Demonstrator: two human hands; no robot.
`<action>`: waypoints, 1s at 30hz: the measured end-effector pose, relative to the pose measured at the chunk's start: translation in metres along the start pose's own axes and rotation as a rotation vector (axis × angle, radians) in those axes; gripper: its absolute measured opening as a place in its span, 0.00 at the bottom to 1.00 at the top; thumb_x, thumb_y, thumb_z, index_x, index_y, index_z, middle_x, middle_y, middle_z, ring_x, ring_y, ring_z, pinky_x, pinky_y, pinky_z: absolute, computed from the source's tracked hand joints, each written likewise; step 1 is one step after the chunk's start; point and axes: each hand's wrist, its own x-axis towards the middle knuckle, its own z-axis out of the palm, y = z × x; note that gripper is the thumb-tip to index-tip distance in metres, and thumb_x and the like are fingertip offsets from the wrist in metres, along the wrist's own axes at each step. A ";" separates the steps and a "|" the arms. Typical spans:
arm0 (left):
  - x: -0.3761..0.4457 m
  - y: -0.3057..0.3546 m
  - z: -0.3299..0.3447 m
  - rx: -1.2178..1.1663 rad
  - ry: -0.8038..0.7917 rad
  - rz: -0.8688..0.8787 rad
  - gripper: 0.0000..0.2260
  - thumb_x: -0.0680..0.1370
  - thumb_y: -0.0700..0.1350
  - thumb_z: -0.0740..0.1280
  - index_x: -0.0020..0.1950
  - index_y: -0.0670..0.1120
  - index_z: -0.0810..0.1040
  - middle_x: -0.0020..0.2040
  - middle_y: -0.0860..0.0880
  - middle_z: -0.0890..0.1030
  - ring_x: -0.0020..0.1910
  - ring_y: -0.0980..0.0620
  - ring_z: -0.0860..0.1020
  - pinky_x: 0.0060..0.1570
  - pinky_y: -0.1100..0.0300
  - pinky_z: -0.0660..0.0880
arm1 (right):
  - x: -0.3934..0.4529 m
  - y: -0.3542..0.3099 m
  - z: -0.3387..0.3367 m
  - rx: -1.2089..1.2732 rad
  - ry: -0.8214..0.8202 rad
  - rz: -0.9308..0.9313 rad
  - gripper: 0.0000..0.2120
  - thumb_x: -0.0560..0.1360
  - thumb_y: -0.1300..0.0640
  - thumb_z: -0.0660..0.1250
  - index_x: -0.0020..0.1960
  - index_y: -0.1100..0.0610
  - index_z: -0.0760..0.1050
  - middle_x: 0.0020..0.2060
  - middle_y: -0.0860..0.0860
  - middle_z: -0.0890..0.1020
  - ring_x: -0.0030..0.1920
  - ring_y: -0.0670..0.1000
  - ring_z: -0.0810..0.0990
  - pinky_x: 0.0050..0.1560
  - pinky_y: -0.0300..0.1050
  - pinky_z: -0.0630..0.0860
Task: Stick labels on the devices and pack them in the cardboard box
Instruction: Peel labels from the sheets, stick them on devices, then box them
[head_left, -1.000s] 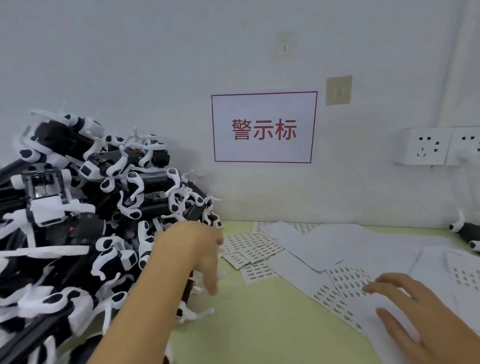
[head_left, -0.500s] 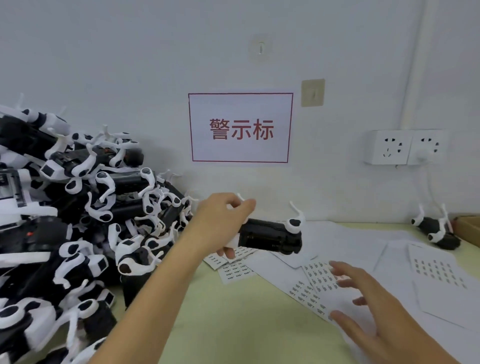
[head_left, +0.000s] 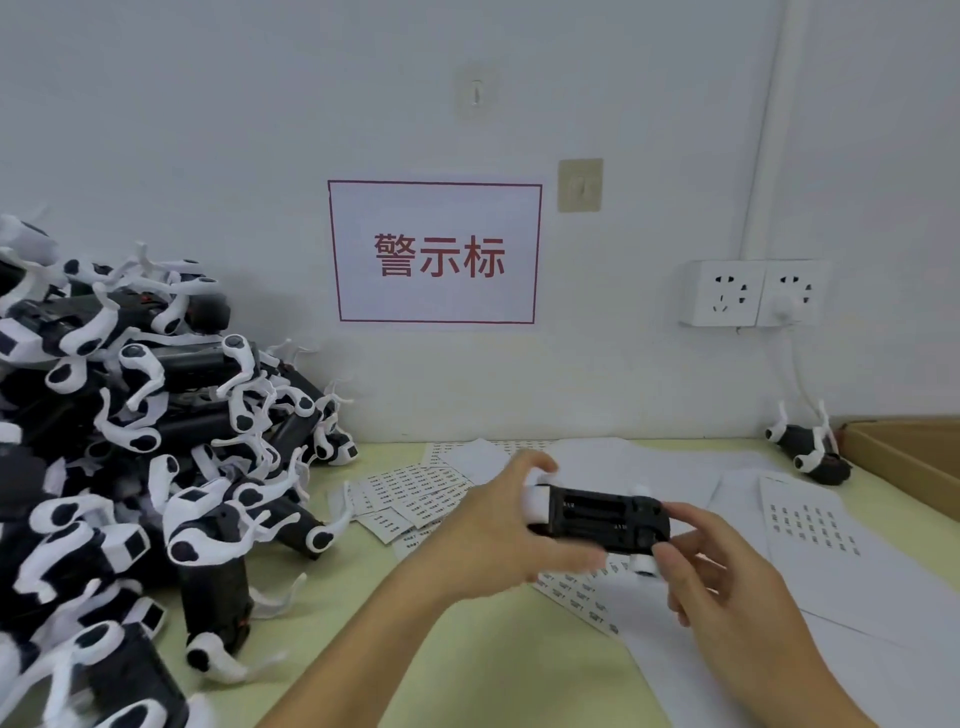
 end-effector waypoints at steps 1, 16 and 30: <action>0.000 -0.002 0.001 0.116 -0.020 0.056 0.27 0.67 0.57 0.79 0.61 0.64 0.70 0.44 0.57 0.81 0.29 0.64 0.75 0.29 0.73 0.69 | 0.001 0.000 -0.001 0.007 -0.003 0.031 0.11 0.78 0.60 0.67 0.56 0.47 0.78 0.33 0.47 0.80 0.27 0.47 0.76 0.30 0.35 0.73; 0.000 -0.031 -0.058 0.186 0.169 -0.222 0.15 0.73 0.46 0.76 0.56 0.51 0.76 0.50 0.50 0.79 0.33 0.53 0.79 0.37 0.61 0.77 | 0.002 0.001 -0.012 -0.832 -0.149 0.210 0.28 0.79 0.37 0.58 0.76 0.44 0.59 0.64 0.43 0.70 0.67 0.47 0.68 0.66 0.45 0.68; -0.002 -0.003 -0.030 0.639 0.180 0.106 0.28 0.73 0.63 0.68 0.70 0.64 0.61 0.70 0.57 0.59 0.74 0.55 0.51 0.68 0.56 0.53 | 0.007 -0.001 -0.016 -0.704 -0.165 0.328 0.42 0.70 0.45 0.77 0.77 0.48 0.60 0.51 0.41 0.73 0.54 0.45 0.72 0.59 0.40 0.70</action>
